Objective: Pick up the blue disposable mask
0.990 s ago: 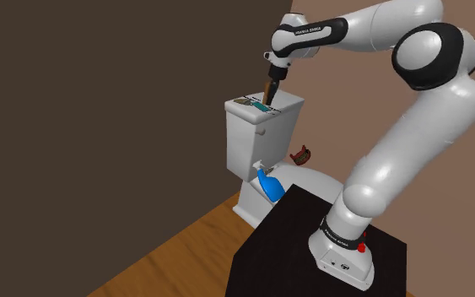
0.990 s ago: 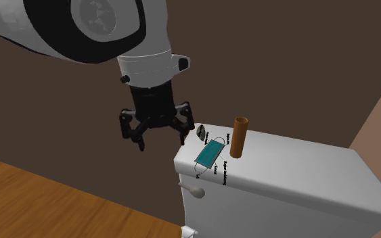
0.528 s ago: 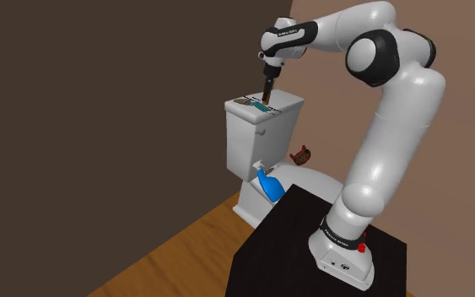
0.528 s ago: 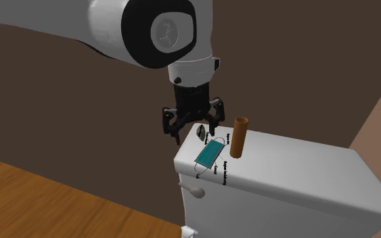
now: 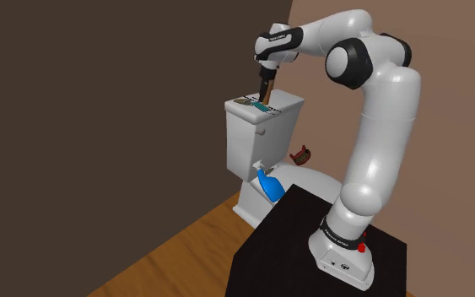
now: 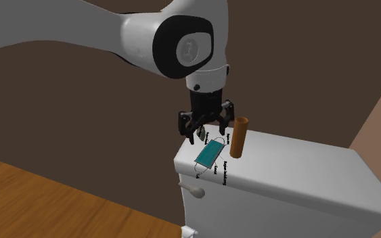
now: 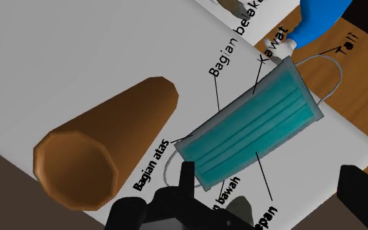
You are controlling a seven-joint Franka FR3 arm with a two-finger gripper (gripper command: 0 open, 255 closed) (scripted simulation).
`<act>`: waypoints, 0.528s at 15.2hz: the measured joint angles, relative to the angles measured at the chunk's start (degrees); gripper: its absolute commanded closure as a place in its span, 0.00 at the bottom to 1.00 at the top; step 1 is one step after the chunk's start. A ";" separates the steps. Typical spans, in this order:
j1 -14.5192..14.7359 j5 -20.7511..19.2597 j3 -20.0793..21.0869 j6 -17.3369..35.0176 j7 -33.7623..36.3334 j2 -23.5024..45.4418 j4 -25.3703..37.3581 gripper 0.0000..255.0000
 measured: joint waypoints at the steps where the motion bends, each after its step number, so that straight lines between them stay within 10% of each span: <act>1: -0.02 0.15 0.04 0.84 -0.14 0.23 -0.64 0.00; 3: -0.02 0.35 0.12 2.31 -0.32 0.50 -1.90 0.00; 4: -0.02 0.37 0.12 2.51 -0.35 0.49 -2.10 1.00; 8: -0.01 0.36 0.11 2.73 -0.36 0.45 -2.29 1.00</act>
